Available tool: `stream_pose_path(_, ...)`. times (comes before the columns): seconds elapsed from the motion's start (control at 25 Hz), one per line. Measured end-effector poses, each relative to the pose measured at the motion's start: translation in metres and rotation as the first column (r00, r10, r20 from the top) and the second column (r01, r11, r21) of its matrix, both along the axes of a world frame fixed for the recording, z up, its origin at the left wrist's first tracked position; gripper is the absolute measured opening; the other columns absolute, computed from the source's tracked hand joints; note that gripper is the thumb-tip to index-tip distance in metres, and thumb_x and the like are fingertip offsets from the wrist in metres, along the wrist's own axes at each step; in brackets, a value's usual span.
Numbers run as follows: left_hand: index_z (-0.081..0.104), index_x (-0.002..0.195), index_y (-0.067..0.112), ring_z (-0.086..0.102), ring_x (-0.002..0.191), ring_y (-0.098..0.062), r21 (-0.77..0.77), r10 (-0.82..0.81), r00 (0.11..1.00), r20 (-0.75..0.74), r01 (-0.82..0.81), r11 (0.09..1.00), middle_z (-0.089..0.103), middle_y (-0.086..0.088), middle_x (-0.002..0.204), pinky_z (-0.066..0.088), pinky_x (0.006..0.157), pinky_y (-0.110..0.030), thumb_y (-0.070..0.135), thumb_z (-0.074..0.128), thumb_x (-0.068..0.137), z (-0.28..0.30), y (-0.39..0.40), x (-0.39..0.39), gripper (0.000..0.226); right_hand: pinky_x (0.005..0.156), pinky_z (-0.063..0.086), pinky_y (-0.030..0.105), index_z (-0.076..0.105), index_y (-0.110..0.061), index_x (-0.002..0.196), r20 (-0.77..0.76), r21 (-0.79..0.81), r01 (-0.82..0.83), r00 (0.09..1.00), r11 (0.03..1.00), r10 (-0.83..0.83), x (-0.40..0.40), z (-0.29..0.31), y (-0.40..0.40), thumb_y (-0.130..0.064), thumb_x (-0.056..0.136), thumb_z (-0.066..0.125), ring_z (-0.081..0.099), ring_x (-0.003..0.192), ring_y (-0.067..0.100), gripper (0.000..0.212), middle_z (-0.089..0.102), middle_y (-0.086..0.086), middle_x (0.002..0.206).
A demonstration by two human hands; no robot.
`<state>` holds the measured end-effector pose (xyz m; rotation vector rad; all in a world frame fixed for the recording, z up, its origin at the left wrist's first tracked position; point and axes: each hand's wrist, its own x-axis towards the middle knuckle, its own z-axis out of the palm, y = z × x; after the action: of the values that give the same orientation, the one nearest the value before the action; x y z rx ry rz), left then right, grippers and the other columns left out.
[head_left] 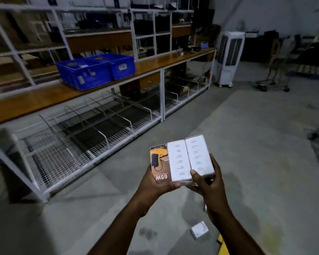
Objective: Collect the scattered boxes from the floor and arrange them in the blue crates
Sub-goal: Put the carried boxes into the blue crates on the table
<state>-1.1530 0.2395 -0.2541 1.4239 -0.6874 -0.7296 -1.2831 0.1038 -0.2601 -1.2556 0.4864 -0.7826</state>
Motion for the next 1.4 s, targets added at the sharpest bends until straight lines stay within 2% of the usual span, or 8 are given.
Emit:
stream_pose_path(0.24,0.042,0.137,0.023,0.065,0.117,-0.014,-0.031,0.207,0.975,0.082,-0.205,0.978,0.066,0.006,0.131,0.057,0.089,-0.028,0.004,0.089,0.067,0.035,0.041,0.138,0.087,0.090,0.057,0.045,0.039,-0.035,0.143,-0.020,-0.133,-0.202,0.979,0.970,0.201,0.151,0.030,0.022,-0.025,0.059,0.091,0.059,0.125,0.018,0.100,0.059,-0.006,0.137)
stream_pose_path(0.32,0.043,0.138,0.024,0.065,0.118,-0.013,-0.021,0.226,0.968,0.111,-0.225,0.974,0.066,0.006,0.131,0.056,0.092,-0.030,0.009,0.090,0.069,0.044,0.047,0.174,0.085,0.093,0.055,0.037,0.037,-0.037,0.143,-0.054,-0.159,-0.268,0.963,0.950,0.263,0.191,0.036,0.022,-0.027,0.055,0.093,0.057,0.127,0.014,0.105,0.058,-0.009,0.138)
stream_pose_path(0.52,0.043,0.137,0.026,0.066,0.113,-0.008,0.032,0.372,0.915,0.155,-0.381,0.924,0.066,0.008,0.129,0.055,0.096,-0.036,0.032,0.095,0.061,0.039,0.046,0.256,0.091,0.102,0.050,0.044,0.034,-0.046,0.143,-0.168,-0.274,-0.301,0.950,0.913,0.263,0.293,0.029,0.003,-0.046,0.047,0.097,0.050,0.130,0.010,0.115,0.046,-0.008,0.145)
stream_pose_path(0.76,0.042,0.127,0.022,0.069,0.101,-0.002,0.067,0.571,0.796,0.199,-0.592,0.803,0.068,0.008,0.119,0.057,0.086,-0.027,0.032,0.094,0.058,0.032,0.007,0.372,0.087,0.073,0.048,0.002,0.034,-0.039,0.145,-0.133,-0.304,-0.342,0.939,0.889,0.316,0.437,0.026,-0.040,-0.022,0.061,0.092,0.044,0.109,-0.023,0.104,0.035,-0.012,0.136)
stream_pose_path(0.88,0.050,0.128,0.026,0.068,0.106,-0.004,0.055,0.600,0.760,0.249,-0.630,0.775,0.062,0.001,0.128,0.058,0.089,-0.030,0.038,0.096,0.059,0.044,-0.030,0.437,0.083,0.078,0.050,0.005,0.031,-0.039,0.147,-0.136,-0.285,-0.373,0.927,0.883,0.348,0.509,0.034,-0.080,-0.028,0.061,0.091,0.045,0.113,-0.017,0.105,0.032,-0.012,0.137)
stream_pose_path(1.0,0.052,0.128,0.028,0.063,0.099,0.010,0.002,0.659,0.675,0.333,-0.699,0.715,0.052,0.006,0.127,0.054,0.079,-0.010,0.037,0.093,0.062,0.061,-0.071,0.493,0.078,0.085,0.051,0.008,0.035,-0.030,0.147,-0.121,-0.338,-0.378,0.926,0.862,0.359,0.577,0.043,-0.122,-0.033,0.063,0.088,0.046,0.120,-0.012,0.100,0.029,-0.013,0.137)
stream_pose_path(1.2,0.040,0.132,0.027,0.066,0.105,-0.008,-0.024,0.759,0.583,0.289,-0.789,0.614,0.061,0.002,0.126,0.059,0.090,-0.037,0.050,0.091,0.054,0.063,-0.120,0.572,0.097,0.095,0.047,0.016,0.034,-0.026,0.149,-0.117,-0.419,-0.371,0.927,0.829,0.356,0.672,0.053,-0.170,-0.046,0.061,0.083,0.043,0.128,0.007,0.103,0.029,-0.015,0.134)
stream_pose_path(1.4,0.040,0.129,0.030,0.067,0.107,-0.011,-0.092,0.814,0.524,0.249,-0.824,0.559,0.062,0.007,0.122,0.060,0.084,-0.034,0.045,0.092,0.056,0.061,-0.153,0.666,0.091,0.083,0.042,-0.001,0.035,-0.022,0.149,-0.144,-0.471,-0.365,0.930,0.803,0.338,0.772,0.054,-0.200,-0.039,0.068,0.084,0.042,0.128,0.006,0.096,0.032,-0.010,0.139)
